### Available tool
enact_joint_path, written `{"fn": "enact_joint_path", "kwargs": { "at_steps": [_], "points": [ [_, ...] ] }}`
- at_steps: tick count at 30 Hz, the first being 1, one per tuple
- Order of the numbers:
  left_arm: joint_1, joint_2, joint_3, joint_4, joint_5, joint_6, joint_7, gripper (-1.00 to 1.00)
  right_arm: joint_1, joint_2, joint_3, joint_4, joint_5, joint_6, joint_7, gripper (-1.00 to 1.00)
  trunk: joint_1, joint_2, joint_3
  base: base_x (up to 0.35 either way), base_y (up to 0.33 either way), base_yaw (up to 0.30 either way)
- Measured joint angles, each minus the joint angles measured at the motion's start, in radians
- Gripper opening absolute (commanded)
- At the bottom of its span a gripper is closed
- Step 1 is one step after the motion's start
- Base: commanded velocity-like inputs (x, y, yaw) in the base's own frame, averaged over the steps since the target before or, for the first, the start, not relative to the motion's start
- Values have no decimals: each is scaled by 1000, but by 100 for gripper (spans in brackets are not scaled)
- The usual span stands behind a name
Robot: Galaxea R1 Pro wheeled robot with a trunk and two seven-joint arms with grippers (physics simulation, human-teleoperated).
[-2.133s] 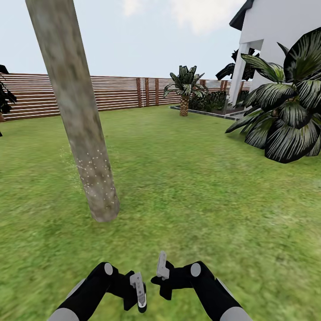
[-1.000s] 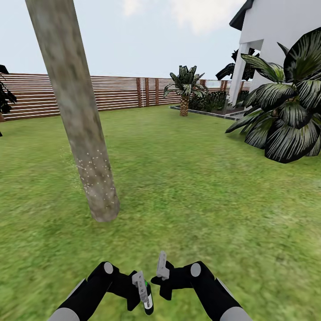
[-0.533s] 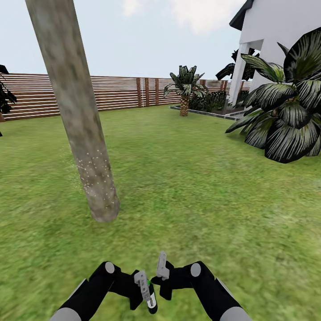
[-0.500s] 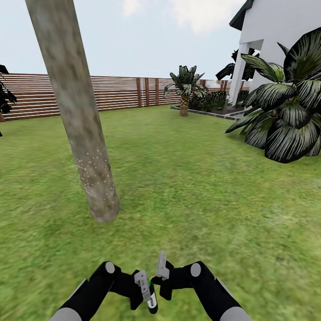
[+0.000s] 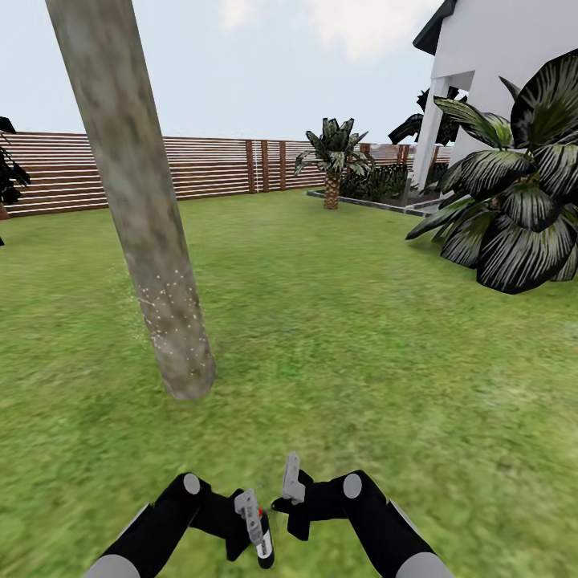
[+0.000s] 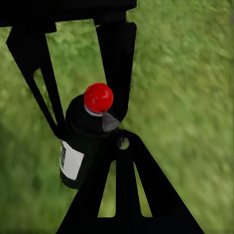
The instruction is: In the garden, pick up the pesticide atomizer on the floor and spray pesticide onto both trees until each tree trunk is fully covered.
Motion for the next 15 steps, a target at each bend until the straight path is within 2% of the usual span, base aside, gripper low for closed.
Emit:
{"fn": "enact_joint_path", "kwargs": {
  "at_steps": [3,6,7,8,9,10,11,15],
  "points": [
    [2,55,-1,1,-3,1,-1,-100,0,0,0,0,0,0,0,-100,0,0,0,0,0,0],
    [7,126,-5,0,-5,2,-1,-100,0,0,0,0,0,0,0,-100,0,0,0,0,0,0],
    [9,154,-6,0,-5,1,-1,-100,0,0,0,1,0,0,0,-100,0,0,0,0,0,0],
    [12,202,-6,1,-3,0,-1,-100,0,0,0,1,0,0,0,-100,0,0,0,0,0,0],
    [13,235,-6,1,-5,-1,-1,-100,0,0,0,1,0,0,0,-100,0,0,0,0,0,0],
    [14,252,-5,2,-3,-1,-1,-100,0,0,-1,1,0,0,0,-100,0,0,0,0,0,0],
    [15,264,-5,2,-2,-1,-1,-100,0,0,-1,0,0,0,0,100,0,0,0,0,0,0],
    [31,320,4,14,-2,2,12,-100,0,0,-7,0,1,0,-1,100,0,0,0,0,0,0]
  ]
}}
